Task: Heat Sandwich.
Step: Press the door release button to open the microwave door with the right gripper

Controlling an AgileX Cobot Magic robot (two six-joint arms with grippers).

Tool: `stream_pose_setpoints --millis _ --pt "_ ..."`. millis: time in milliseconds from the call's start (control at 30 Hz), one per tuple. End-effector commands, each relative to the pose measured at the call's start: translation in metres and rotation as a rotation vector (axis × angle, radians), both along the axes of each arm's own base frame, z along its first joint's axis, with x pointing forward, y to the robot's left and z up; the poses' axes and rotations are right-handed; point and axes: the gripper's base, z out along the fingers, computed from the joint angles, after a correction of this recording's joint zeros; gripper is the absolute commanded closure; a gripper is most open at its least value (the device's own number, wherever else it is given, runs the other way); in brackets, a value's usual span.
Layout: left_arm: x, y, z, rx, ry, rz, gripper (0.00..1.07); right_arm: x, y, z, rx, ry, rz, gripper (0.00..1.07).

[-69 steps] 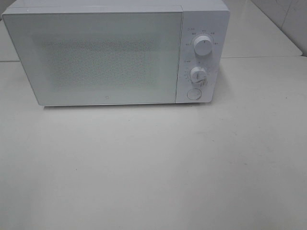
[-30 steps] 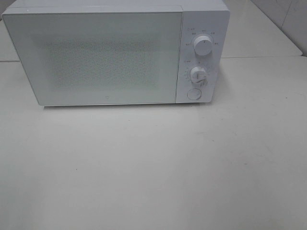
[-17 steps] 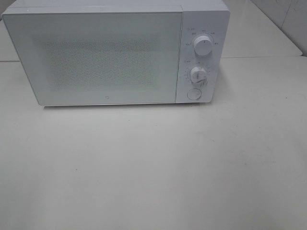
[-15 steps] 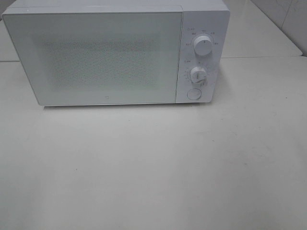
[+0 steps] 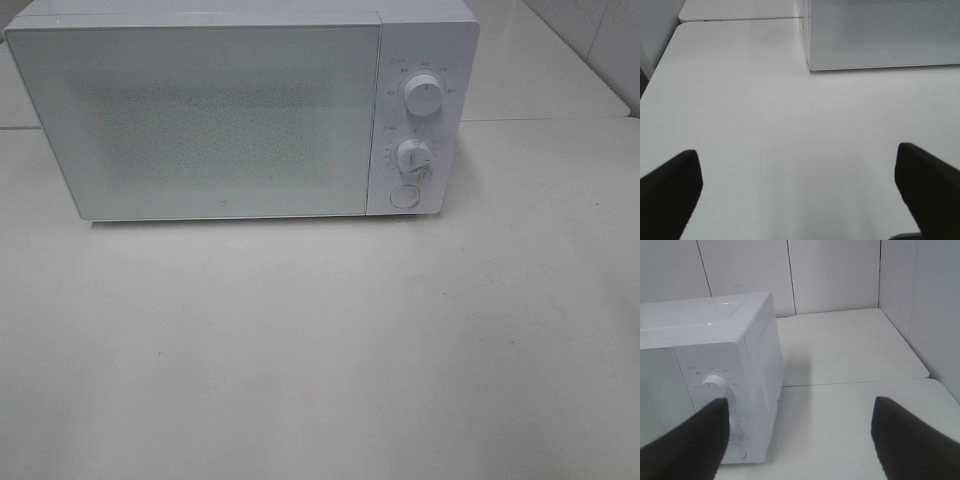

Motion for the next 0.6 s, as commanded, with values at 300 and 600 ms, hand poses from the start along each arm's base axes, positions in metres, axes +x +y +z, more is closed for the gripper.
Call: stream_pose_setpoints --millis 300,600 --pt "-0.003 0.000 -0.001 -0.003 -0.024 -0.008 0.03 0.046 0.000 -0.020 0.020 -0.014 -0.028 0.31" --pt "-0.003 0.000 -0.001 -0.003 -0.024 -0.008 0.03 0.057 0.000 -0.073 0.023 0.034 -0.046 0.31"
